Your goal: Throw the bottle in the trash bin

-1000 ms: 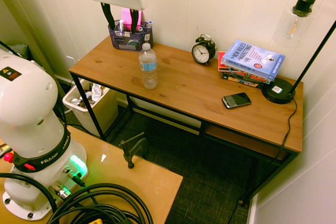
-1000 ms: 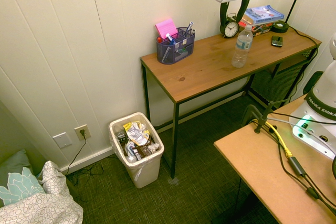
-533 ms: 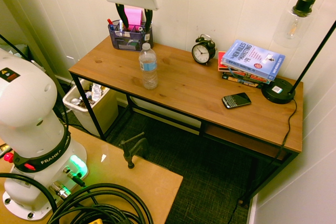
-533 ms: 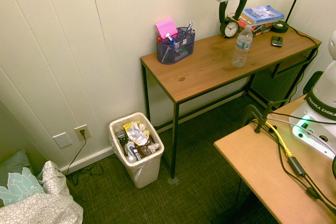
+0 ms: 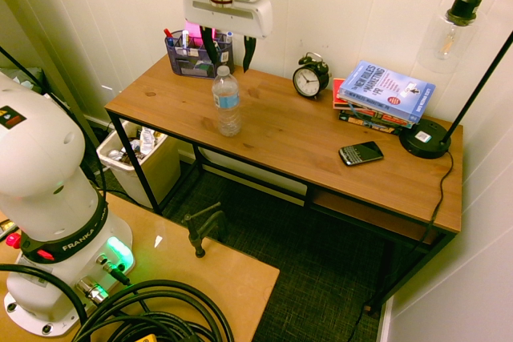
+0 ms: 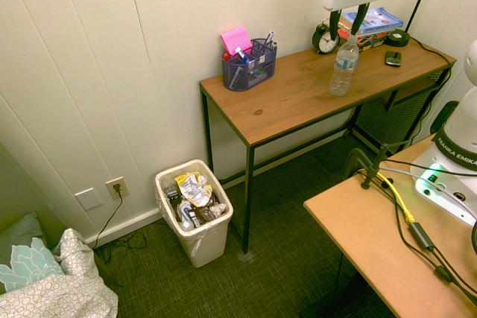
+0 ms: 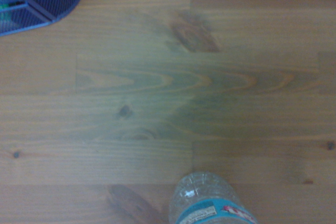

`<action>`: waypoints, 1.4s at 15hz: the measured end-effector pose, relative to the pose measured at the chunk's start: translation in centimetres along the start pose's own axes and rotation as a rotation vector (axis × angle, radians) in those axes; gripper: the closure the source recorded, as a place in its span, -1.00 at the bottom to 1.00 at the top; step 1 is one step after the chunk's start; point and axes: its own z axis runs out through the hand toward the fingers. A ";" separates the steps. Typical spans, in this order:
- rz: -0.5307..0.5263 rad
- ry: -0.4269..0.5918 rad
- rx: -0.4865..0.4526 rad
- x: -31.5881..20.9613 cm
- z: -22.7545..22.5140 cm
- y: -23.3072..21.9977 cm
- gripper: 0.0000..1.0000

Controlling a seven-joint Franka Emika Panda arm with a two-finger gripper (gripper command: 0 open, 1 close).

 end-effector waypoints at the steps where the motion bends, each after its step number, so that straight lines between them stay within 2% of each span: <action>1: 0.005 -0.014 -0.009 0.2 0.6 0.4 -1.00; 7: -0.010 -0.120 -0.040 0.1 3.3 1.6 -1.00; 8: -0.010 -0.128 -0.046 0.0 3.6 1.7 1.00; 21: -0.077 -0.151 -0.035 -1.1 4.1 0.2 1.00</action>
